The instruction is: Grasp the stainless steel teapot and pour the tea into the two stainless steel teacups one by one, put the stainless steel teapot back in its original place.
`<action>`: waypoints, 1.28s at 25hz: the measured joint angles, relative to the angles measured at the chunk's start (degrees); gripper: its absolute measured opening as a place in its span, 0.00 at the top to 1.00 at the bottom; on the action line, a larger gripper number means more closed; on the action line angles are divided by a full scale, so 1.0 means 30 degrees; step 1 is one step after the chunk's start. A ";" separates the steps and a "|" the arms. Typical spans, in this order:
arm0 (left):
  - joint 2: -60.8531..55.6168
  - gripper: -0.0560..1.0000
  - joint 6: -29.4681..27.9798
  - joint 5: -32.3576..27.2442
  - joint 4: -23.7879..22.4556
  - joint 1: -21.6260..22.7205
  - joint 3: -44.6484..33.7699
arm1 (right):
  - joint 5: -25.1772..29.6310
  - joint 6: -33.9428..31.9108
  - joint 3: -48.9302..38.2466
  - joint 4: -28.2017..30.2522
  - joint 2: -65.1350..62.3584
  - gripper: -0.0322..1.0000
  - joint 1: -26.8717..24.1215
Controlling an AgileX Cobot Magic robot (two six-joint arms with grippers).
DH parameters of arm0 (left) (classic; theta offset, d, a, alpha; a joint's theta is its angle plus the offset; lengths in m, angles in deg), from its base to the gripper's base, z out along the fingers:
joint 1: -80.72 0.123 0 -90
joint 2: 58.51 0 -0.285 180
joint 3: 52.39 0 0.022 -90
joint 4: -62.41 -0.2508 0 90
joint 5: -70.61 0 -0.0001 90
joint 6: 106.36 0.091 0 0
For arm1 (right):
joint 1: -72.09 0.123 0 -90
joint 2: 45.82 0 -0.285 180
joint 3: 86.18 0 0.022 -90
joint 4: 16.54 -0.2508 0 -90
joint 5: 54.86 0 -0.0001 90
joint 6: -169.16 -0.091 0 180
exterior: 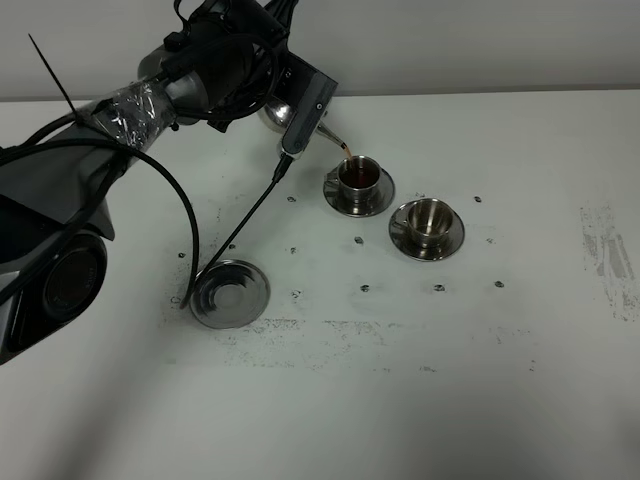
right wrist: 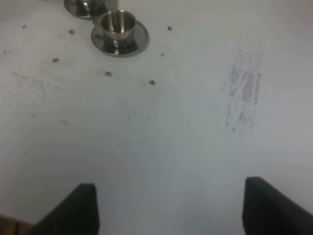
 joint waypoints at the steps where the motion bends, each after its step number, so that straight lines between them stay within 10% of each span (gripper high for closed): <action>1: 0.0000 0.78 0.0000 -0.0002 0.0000 0.0000 0.0000 | 0.0000 0.0000 0.0000 0.0000 0.0000 0.40 0.0000; 32: 0.0000 0.78 0.0000 0.0072 0.0000 -0.0022 0.0000 | 0.0000 0.0000 0.0000 0.0000 0.0000 0.40 0.0000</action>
